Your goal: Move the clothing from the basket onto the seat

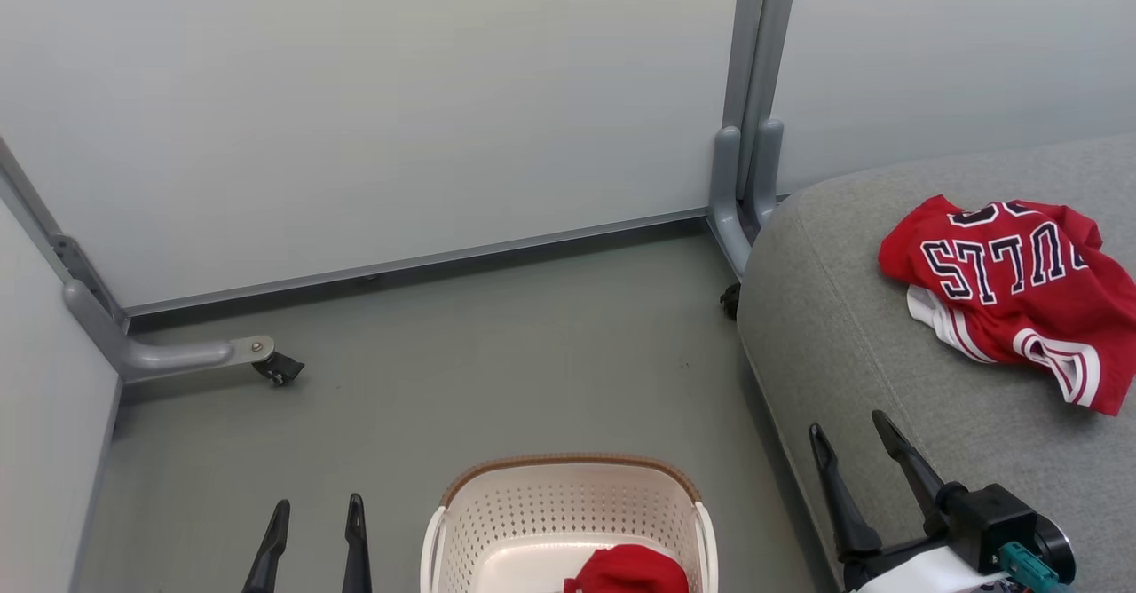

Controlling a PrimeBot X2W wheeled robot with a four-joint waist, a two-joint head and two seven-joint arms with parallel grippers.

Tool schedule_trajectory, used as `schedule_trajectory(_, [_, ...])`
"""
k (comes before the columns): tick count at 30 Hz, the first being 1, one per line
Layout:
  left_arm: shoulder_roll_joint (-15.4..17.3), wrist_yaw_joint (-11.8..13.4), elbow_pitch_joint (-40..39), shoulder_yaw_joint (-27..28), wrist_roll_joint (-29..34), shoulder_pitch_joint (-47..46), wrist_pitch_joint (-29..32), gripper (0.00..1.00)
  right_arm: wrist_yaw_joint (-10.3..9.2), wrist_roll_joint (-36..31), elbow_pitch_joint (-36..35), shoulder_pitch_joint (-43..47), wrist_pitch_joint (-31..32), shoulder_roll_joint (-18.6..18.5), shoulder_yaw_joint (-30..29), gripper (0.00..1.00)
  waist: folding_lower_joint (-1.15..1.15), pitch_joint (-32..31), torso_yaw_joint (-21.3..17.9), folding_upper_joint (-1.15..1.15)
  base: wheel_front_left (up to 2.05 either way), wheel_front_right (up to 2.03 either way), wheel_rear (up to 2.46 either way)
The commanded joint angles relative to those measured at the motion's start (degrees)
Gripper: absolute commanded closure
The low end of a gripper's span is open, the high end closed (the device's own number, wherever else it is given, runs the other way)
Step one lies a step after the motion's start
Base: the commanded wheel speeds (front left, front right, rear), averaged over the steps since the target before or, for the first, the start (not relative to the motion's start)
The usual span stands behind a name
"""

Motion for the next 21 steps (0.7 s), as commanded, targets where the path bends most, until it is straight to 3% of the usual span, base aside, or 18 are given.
schedule_trajectory(1, [0.0,-0.14,0.11,-0.01,-0.06,0.7,-0.05,0.0,-0.08,0.13,0.04,1.09,-0.11,-0.11,-0.11,0.0,0.0,-0.13,0.08,0.0,0.0,0.0,0.0])
schedule_trajectory(11, [0.0,-0.51,0.68,-0.67,0.14,1.3,-0.05,0.0,-0.08,-0.3,0.11,1.29,-0.11,-0.11,0.1,0.0,0.0,0.01,0.38,0.0,0.0,0.0,0.0])
schedule_trajectory(21, [0.0,-1.27,0.93,-0.68,0.77,-0.83,-0.05,0.0,-0.08,-0.82,-1.28,0.33,-0.11,-0.13,-0.75,0.0,0.0,4.3,0.42,0.0,0.0,0.0,0.0])
